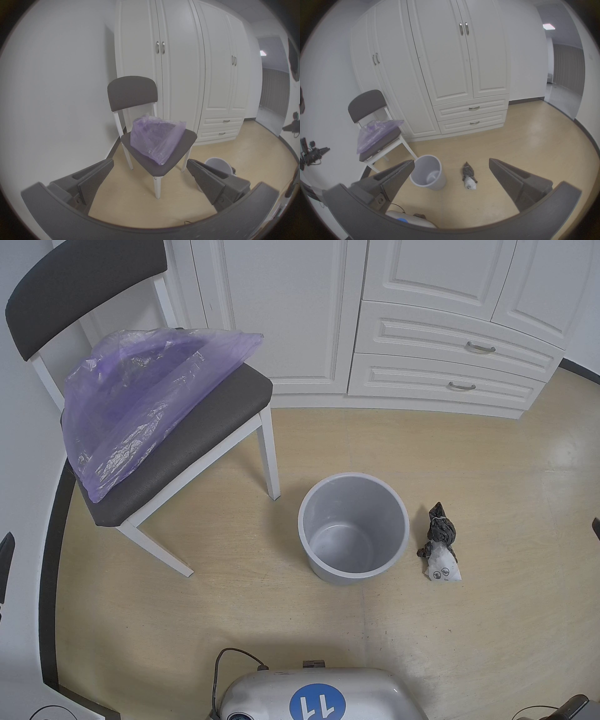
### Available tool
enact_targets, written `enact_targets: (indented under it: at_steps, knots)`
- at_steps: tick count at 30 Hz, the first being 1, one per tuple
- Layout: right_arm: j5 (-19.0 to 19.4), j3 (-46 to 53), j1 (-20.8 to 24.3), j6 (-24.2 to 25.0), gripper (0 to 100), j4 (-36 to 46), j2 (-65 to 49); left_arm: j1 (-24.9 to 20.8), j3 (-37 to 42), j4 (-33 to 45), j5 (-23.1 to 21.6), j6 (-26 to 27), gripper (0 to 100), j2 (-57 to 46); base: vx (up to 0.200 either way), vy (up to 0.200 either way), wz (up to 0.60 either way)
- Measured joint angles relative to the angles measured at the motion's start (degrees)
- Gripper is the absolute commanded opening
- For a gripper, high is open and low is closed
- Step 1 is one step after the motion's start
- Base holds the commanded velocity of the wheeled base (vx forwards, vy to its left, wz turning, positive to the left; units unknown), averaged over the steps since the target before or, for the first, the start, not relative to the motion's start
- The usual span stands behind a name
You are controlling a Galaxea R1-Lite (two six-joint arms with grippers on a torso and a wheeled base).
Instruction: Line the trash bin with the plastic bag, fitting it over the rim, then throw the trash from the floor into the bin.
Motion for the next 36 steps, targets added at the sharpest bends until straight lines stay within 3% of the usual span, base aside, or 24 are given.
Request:
enact_targets:
  at_steps: [6, 12, 17, 26, 36]
  knots:
    - [-2.7, -0.7, 5.5, 0.9, 100, -6.6, 5.1, 1.1, -1.2, -3.3, 0.6, 3.0, 100, 5.9, 0.000, 0.000, 0.00]
    - [-13.2, -0.7, 13.2, 1.3, 100, -13.2, 10.8, 1.3, -1.8, -10.9, 1.9, 5.4, 100, 13.0, 0.000, 0.000, 0.00]
    - [-18.3, -0.1, 18.6, 1.4, 100, -16.5, 14.6, 0.1, -2.4, -17.0, 6.3, 8.8, 100, 20.7, 0.000, 0.000, 0.00]
    - [-20.1, 0.4, 21.7, 1.5, 100, -18.0, 17.2, -4.5, -5.7, -22.6, 12.3, 11.9, 100, 34.7, 0.000, 0.000, 0.00]
    - [-19.9, -0.1, 22.1, 1.4, 100, -18.1, 17.7, -11.8, -11.6, -23.8, 15.6, 12.3, 100, 43.3, 0.000, 0.000, 0.00]
